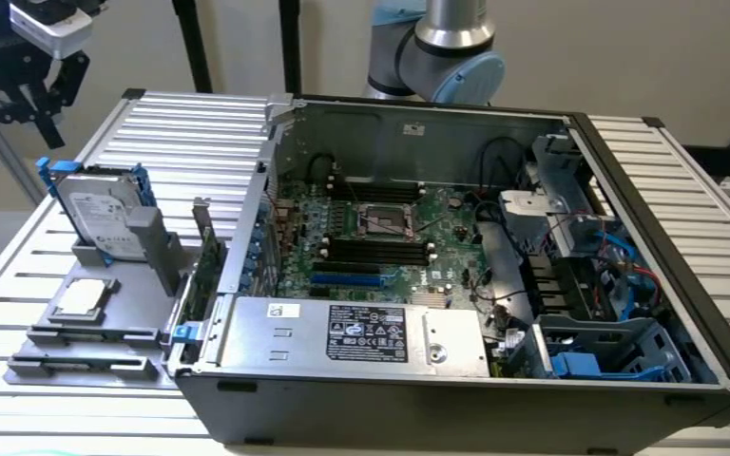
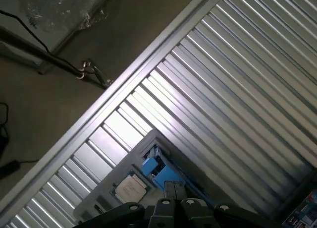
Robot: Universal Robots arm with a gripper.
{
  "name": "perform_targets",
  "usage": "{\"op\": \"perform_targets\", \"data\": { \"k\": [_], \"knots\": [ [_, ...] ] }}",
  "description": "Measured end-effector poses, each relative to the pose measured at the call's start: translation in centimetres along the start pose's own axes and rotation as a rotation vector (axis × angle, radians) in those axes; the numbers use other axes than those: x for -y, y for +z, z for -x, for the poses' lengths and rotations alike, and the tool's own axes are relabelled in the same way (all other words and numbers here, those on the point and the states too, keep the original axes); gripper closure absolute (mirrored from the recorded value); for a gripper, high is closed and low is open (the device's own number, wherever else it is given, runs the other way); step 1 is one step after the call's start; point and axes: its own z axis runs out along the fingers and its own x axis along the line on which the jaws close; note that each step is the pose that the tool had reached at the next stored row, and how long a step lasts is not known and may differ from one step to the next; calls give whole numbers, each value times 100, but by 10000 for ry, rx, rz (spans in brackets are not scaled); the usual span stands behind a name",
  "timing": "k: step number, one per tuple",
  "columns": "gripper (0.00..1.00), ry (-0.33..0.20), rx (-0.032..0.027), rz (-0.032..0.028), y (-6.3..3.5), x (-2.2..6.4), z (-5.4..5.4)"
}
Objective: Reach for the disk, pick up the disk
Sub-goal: 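Pick up the disk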
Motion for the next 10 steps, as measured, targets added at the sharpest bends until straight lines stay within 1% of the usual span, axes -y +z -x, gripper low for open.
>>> {"op": "perform_targets", "data": {
  "k": [10],
  "knots": [
    [89, -1808, -67, -1, 0, 0, 0]
  ]
}}
